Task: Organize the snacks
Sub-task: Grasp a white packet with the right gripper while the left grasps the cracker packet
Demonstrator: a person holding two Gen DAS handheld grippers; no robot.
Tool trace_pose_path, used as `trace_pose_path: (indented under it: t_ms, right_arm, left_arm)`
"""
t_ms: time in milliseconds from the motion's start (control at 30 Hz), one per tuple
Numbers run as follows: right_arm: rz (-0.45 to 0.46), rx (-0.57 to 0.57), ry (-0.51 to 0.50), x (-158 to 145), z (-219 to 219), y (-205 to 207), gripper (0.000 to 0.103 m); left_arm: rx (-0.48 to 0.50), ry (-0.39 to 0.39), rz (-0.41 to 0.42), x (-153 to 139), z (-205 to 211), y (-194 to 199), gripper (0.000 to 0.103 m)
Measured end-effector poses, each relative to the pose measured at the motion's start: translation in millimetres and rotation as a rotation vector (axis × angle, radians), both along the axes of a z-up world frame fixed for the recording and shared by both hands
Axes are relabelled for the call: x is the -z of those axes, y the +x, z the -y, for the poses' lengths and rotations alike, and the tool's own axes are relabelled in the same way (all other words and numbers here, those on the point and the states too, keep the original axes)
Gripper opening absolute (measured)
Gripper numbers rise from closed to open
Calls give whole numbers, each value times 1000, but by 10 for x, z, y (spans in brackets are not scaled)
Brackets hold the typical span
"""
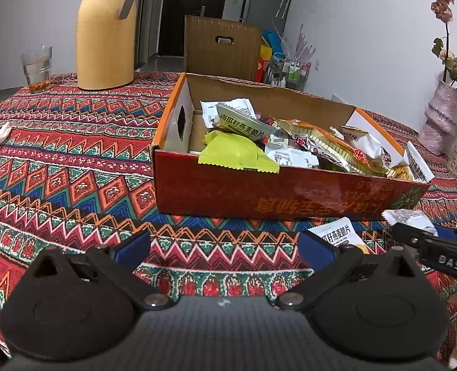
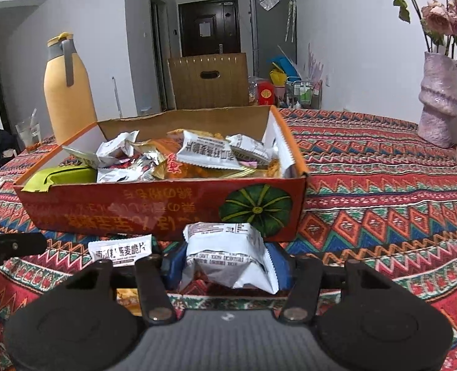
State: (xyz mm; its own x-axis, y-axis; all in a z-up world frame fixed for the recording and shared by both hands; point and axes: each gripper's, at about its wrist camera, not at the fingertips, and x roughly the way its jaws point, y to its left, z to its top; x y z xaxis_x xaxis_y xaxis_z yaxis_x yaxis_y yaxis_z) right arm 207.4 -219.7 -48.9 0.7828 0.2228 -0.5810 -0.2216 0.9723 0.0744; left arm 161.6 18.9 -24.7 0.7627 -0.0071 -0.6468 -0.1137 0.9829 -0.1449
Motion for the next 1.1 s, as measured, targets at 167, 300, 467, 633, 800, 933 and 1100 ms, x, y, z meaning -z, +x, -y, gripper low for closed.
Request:
trace_pose_path:
  t_ms: [167,300,467,633,800,933,1100]
  right_arm:
    - [26,19,-64,-51,155,-86,56]
    - [25,65,-52,2,331,-81,56]
    - [41,92,2,55,425,-85,56]
    - [65,87,38,36,476,-128,56]
    - [102,92,41,9,473,-208,56]
    - [117,90,37,6,461,-231,56]
    - [110,108,49,15,505,-216,57]
  left_arm:
    - [1,0,5,-4,2,-5,103]
    - [0,5,4,4,13,-1,103]
    - [-10,30,12,17,69,13,103]
    - [-10,74,33,-62,206,7,103]
    - [0,65,-2,-121,382,72,103]
    - [17,82,-28,-109,587,168,103]
    - [32,91,-62,-58,829,297,103]
